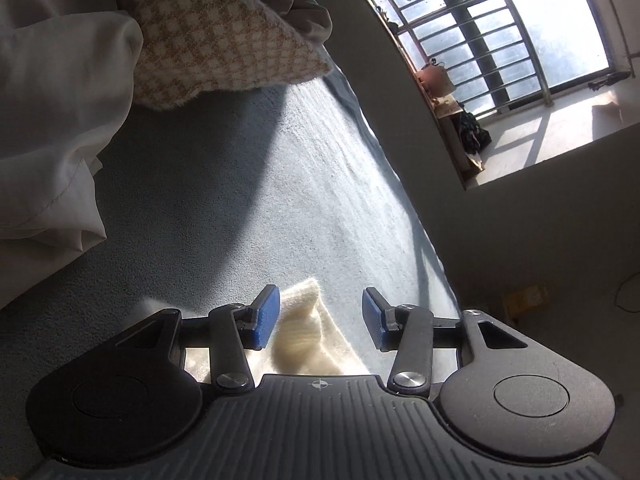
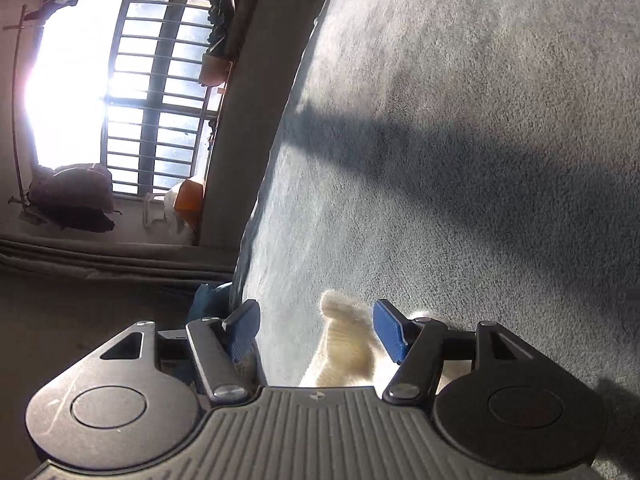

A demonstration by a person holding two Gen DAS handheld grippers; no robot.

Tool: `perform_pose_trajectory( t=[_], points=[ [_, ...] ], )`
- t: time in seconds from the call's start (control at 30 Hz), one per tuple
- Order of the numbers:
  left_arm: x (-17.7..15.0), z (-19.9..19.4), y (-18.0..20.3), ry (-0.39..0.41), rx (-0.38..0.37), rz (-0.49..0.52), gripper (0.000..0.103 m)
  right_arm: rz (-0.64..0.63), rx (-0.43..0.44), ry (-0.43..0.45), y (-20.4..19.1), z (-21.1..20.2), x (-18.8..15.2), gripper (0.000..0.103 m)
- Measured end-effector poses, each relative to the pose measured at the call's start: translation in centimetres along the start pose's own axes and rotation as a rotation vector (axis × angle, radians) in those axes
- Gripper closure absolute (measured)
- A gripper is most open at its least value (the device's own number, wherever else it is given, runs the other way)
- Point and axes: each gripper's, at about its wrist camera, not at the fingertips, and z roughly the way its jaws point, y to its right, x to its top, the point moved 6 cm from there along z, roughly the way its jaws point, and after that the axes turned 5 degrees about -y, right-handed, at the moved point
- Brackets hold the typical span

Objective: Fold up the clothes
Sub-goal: 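Lift the gripped sweater edge and fold it over with both grippers, then lay the folded sweater edge down and open both grippers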

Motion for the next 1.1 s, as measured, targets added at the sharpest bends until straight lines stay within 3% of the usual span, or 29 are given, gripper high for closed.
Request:
perform_pose_trajectory(
  t=[0.13, 0.27, 0.4, 0.47, 0.67, 0.9, 1.03, 1.1],
  points=[
    [-1.4, -3.9, -0.7, -0.043, -0.026, 0.048, 0.055, 0.02, 0.045, -0.012, 1.3, -4.1, -1.4, 0.037],
    [-4.9, -9.6, -2.6, -0.079, -0.007, 0.121, 0.044, 0.015, 0.058, -0.038, 3.3, -10.4, -5.1, 0.033],
    [-9.6, -13.2, -5.6, -0.111, 0.015, 0.141, 0.029, 0.056, -0.026, -0.056, 7.9, -15.1, -9.9, 0.027],
    [-11.8, -13.8, -7.1, -0.135, 0.03, 0.13, 0.026, 0.077, -0.089, -0.085, 10.1, -15.9, -12.1, 0.026],
    [-15.6, -11.8, -9.0, -0.144, -0.027, 0.045, 0.016, 0.086, -0.016, -0.162, 10.5, -13.1, -16.0, 0.024],
    [-14.7, -8.4, -8.2, -0.054, -0.062, -0.003, 0.011, 0.104, 0.029, -0.159, 9.3, -8.5, -14.6, 0.023],
    [-13.7, -7.0, -7.4, -0.043, -0.055, -0.002, 0.012, 0.1, 0.022, -0.154, 8.9, -6.8, -13.6, 0.023],
    [-13.4, -6.5, -7.0, -0.035, -0.029, 0.008, 0.022, 0.072, -0.001, -0.159, 8.7, -6.2, -13.6, 0.024]
  ],
)
